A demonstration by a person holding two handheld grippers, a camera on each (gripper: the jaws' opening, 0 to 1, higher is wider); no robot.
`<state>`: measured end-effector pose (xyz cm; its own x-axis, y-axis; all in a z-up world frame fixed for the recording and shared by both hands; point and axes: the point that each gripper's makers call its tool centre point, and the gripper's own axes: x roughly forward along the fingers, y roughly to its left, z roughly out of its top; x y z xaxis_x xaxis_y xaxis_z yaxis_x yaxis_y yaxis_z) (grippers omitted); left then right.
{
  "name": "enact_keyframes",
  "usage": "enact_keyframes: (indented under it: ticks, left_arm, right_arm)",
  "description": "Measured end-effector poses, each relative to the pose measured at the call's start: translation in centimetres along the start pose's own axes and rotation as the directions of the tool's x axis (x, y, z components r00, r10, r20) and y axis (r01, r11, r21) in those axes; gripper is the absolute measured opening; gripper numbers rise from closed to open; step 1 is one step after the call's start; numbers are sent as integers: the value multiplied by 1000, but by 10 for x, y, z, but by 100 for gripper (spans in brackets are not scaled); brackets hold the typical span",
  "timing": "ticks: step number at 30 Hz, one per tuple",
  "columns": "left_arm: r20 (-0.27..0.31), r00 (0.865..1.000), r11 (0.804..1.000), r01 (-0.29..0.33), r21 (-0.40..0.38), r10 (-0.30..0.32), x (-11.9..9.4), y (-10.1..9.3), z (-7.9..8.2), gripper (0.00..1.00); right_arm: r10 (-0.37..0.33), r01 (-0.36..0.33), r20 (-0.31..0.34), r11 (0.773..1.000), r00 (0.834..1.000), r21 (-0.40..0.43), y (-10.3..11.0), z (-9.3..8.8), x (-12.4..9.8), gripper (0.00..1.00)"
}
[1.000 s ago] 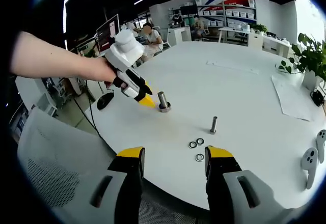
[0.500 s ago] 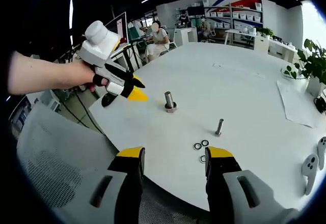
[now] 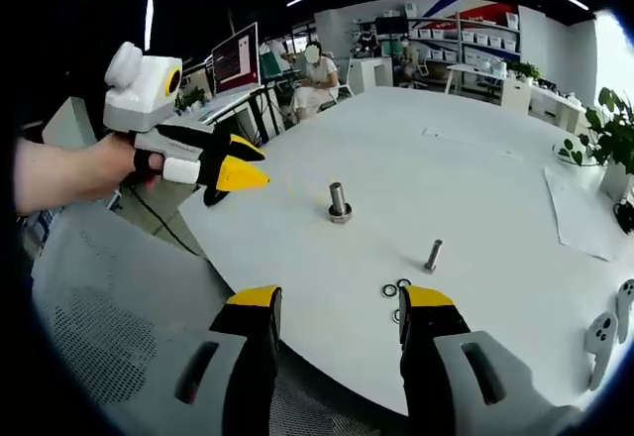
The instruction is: Place the washer onto the threaded stud by aligning its center hole with the stud, sliding it down to the base, and recovering from edge contact or off-axis alignment until the washer reaches the visible bottom stop.
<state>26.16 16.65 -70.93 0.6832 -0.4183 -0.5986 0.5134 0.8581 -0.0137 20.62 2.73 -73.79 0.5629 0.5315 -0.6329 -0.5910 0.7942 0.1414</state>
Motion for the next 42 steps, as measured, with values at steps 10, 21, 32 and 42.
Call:
enact_keyframes:
  ticks: [10,21,32,42]
  left_arm:
    - [38,999,1000,22,11,-22,0,-5,0,34]
    - [89,995,998,47,-49,-42,-3,-3,0,34]
    - [134,985,993,114,-39,-108,-2,-14,7,34]
    - [176,976,988,144,-53,-132,-8,-21,18,34]
  right_arm:
    - [-6,6,-14,1000,1000,-1,-1,-4,2,50]
    - [-53,53,4,998,999,25,-14,-3,-1,51]
    - [-116,117,-14,991,993,58,-30,-14,1,52]
    - [-157,159,-67,987,985,17,-37,-28,4,53]
